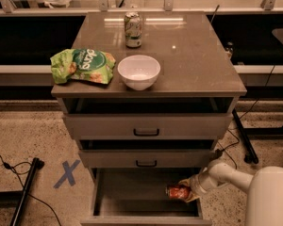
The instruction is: Place coke can into bottom drawer
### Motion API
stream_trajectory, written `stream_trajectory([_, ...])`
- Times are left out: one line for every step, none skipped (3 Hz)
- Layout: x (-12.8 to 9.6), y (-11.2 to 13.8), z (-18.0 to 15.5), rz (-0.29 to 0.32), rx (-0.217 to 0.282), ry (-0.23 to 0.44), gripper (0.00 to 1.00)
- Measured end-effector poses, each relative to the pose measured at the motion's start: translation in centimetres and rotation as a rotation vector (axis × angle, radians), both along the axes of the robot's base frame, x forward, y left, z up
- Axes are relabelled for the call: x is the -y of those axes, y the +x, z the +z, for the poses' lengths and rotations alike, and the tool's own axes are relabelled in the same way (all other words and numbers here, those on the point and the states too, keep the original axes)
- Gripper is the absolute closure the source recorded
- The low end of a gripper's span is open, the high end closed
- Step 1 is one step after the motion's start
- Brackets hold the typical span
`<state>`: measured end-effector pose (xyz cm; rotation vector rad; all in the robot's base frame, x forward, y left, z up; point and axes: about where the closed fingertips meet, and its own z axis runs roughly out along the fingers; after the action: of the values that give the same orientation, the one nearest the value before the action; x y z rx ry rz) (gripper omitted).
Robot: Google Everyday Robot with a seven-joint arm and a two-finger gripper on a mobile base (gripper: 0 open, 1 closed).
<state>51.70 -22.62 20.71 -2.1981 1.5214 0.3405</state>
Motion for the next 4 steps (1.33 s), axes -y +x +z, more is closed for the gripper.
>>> stream_trajectory([-0.2,-0.2,-0.2,0.002,-0.003,0.002,0.06])
stream_trajectory([-0.3,-0.2,-0.3,0.003,-0.005,0.003,0.0])
stream_trajectory([-0.4,-0.8,0.1,0.012,-0.001,0.04,0.0])
stream_trajectory([0.2,-2.9,2.0,0.002,-0.006,0.13,0.0])
